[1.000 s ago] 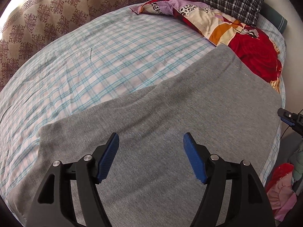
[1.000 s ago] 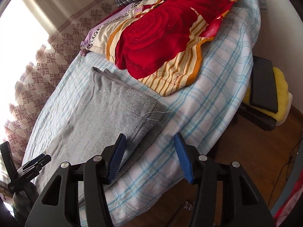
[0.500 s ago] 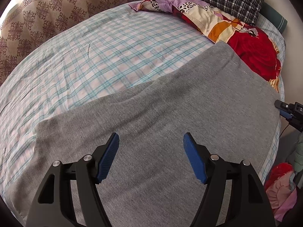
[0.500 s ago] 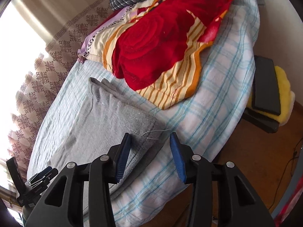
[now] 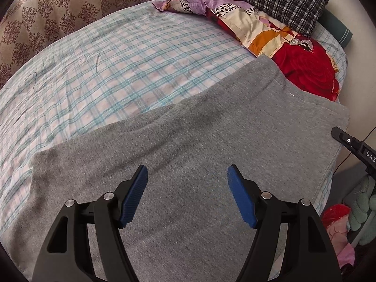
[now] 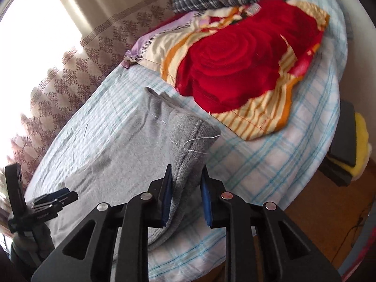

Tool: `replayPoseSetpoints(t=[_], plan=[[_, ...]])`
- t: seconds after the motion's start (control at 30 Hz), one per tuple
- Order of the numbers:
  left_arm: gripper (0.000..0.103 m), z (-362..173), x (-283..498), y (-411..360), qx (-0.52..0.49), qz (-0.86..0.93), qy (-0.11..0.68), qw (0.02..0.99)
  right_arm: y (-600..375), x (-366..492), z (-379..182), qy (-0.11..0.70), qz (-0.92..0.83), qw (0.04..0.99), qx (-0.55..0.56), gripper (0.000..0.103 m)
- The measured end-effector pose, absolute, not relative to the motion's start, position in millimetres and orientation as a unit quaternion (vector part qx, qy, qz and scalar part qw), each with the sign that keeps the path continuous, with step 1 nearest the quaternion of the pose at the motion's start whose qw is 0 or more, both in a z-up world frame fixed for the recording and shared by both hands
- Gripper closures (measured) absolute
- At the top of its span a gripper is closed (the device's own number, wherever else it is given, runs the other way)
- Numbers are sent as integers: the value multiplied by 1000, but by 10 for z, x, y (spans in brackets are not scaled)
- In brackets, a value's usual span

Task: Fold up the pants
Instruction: 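Grasp and lift the folded edge with the right tool while the left tool grasps it too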

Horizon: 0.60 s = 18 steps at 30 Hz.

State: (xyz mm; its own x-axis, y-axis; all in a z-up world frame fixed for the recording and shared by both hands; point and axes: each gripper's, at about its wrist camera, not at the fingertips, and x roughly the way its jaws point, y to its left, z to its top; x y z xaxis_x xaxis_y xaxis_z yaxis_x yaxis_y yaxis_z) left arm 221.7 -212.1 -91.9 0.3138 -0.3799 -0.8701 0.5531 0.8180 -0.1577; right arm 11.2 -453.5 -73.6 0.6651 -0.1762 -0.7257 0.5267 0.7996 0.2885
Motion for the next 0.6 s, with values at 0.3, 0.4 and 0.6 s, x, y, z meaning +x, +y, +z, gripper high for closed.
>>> replayPoseSetpoints(t=[0.3, 0.4, 0.6], plan=[[20, -728, 2339, -2147, 7, -342, 520, 783, -3575, 414, -436, 349, -132, 926, 55, 84], [19, -679, 2406, -2126, -36, -359, 526, 770, -3342, 429, -478, 357, -106, 928, 28, 84], [9, -756, 2603, -2129, -139, -390, 559, 718, -3000, 431, -553, 365, -76, 928, -13, 85]])
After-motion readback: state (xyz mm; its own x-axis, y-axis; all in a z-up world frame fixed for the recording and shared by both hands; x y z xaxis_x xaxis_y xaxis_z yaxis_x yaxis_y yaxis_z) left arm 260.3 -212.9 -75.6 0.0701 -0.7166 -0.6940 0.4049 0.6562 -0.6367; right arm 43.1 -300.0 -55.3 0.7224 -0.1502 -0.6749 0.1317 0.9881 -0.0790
